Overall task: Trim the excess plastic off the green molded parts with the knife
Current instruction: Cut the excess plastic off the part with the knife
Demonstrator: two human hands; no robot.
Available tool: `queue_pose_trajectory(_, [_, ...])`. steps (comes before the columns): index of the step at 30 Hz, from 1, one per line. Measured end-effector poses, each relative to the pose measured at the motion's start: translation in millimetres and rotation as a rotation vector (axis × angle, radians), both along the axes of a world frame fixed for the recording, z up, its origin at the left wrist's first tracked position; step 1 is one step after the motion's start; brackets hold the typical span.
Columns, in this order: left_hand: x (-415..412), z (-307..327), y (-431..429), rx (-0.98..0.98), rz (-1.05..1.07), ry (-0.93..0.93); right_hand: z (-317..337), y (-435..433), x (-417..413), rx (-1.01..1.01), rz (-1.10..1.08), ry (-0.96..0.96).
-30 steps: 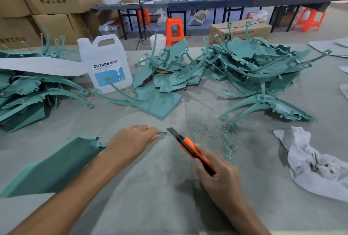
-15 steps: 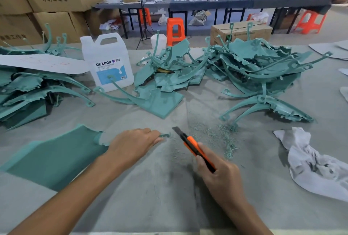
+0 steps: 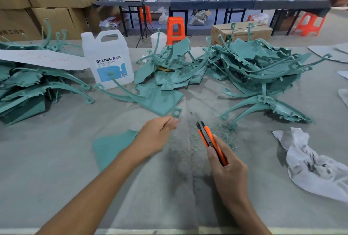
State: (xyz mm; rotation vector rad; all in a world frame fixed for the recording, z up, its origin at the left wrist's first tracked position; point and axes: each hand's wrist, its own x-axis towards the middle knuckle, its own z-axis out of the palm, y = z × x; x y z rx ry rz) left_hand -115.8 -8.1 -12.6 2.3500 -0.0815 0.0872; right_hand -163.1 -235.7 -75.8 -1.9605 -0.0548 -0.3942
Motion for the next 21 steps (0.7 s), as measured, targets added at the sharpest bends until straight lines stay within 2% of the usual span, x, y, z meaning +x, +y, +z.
queue_pose_trajectory(2, [3.9, -3.2, 3.1, 0.194, 0.017, 0.065, -1.2, -2.3, 2.3, 0.019, -0.018, 0.020])
queue_pose_trajectory(5, [-10.4, -3.9, 22.8, 0.375, 0.048, 0.010, -1.9, -2.9, 2.0, 0.030, -0.006, 0.035])
queue_pose_trajectory(10, [-65.2, -5.3, 83.8, 0.377, 0.122, 0.107, -2.2, -2.3, 2.4, 0.045, -0.004, 0.054])
queue_pose_trajectory(12, [-83.8, -13.8, 107.5, 0.439, 0.171, 0.147, -1.8, -1.8, 3.1, 0.058, -0.004, 0.054])
queue_pose_trajectory(16, [-103.1, -31.3, 134.9, 0.515, 0.086, 0.430, -3.0, -1.6, 3.7, 0.085, -0.011, 0.063])
queue_pose_trajectory(18, [-100.7, -32.3, 140.6, 0.501, 0.108, 0.405, -2.9, -1.6, 3.5, 0.083, -0.006, 0.070])
queue_pose_trajectory(21, [-91.9, -28.0, 138.7, 0.557, 0.239, 0.214, -3.4, -3.6, 2.9, 0.090, -0.001, 0.079])
